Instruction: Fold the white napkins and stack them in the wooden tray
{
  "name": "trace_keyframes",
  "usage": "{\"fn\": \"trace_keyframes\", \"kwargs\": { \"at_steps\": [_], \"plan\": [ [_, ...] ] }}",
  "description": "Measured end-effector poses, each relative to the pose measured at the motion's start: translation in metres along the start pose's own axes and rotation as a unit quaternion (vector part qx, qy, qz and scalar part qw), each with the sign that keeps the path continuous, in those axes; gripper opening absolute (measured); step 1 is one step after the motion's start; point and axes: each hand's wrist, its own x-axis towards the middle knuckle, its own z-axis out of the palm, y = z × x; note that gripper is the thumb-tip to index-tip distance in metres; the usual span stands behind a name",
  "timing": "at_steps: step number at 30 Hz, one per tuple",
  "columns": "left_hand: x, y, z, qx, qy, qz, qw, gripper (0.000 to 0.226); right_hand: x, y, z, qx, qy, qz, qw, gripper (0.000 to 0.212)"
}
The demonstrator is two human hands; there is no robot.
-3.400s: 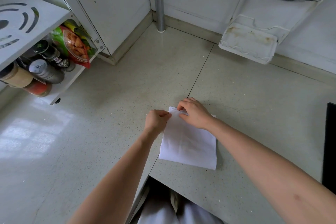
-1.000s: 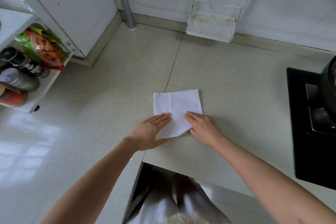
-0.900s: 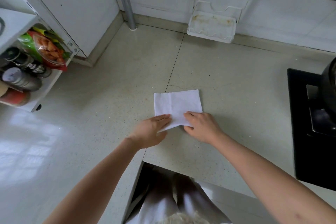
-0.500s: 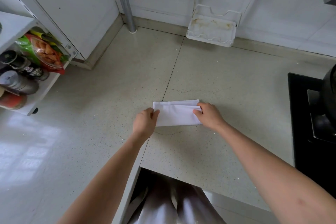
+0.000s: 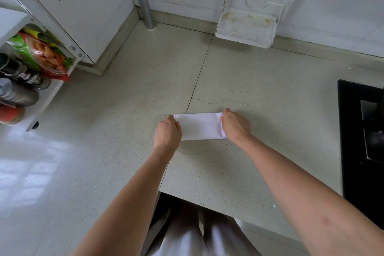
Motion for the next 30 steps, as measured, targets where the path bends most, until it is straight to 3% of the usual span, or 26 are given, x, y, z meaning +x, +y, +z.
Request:
{"fn": "trace_keyframes", "kwargs": {
  "at_steps": [9, 12, 15, 18, 21, 23, 24, 26, 28, 30],
  "plan": [
    [0.002, 0.0, -0.003, -0.036, -0.013, -0.003, 0.999, 0.022, -0.005, -0.005, 0.007, 0.048, 0.038, 0.048, 0.997, 0.029],
    [0.002, 0.001, -0.004, -0.043, -0.018, -0.006, 0.999, 0.022, -0.009, -0.011, 0.006, 0.018, 0.094, 0.086, 0.992, 0.03],
    [0.001, 0.002, -0.003, -0.052, -0.02, -0.014, 0.998, 0.021, -0.017, -0.011, 0.013, -0.069, 0.192, -0.034, 0.978, 0.044],
    [0.002, 0.002, -0.003, -0.053, -0.023, -0.02, 0.998, 0.021, -0.027, -0.011, 0.035, -0.062, 0.14, -0.209, 0.966, 0.057],
    [0.002, 0.0, -0.003, -0.056, -0.034, -0.026, 0.998, 0.021, -0.029, -0.006, 0.053, -0.035, 0.058, -0.182, 0.981, 0.06],
    [0.001, -0.003, -0.008, -0.028, -0.038, -0.044, 0.998, 0.021, -0.03, -0.004, 0.059, -0.046, 0.049, -0.169, 0.983, 0.064],
    [0.0, -0.003, -0.01, 0.002, -0.006, -0.024, 1.0, 0.023, -0.029, -0.004, 0.059, -0.055, 0.049, -0.168, 0.983, 0.063],
    [-0.003, 0.001, -0.007, 0.032, 0.078, 0.098, 0.992, 0.036, -0.026, -0.005, 0.059, -0.057, 0.053, -0.165, 0.983, 0.061],
    [-0.007, 0.01, 0.002, 0.075, 0.031, 0.234, 0.969, 0.049, -0.026, -0.007, 0.059, -0.056, 0.057, -0.161, 0.984, 0.06],
    [-0.012, 0.007, 0.022, 0.154, -0.061, 0.285, 0.944, 0.054, -0.027, -0.004, 0.061, -0.066, 0.051, -0.171, 0.982, 0.061]
  ]
}}
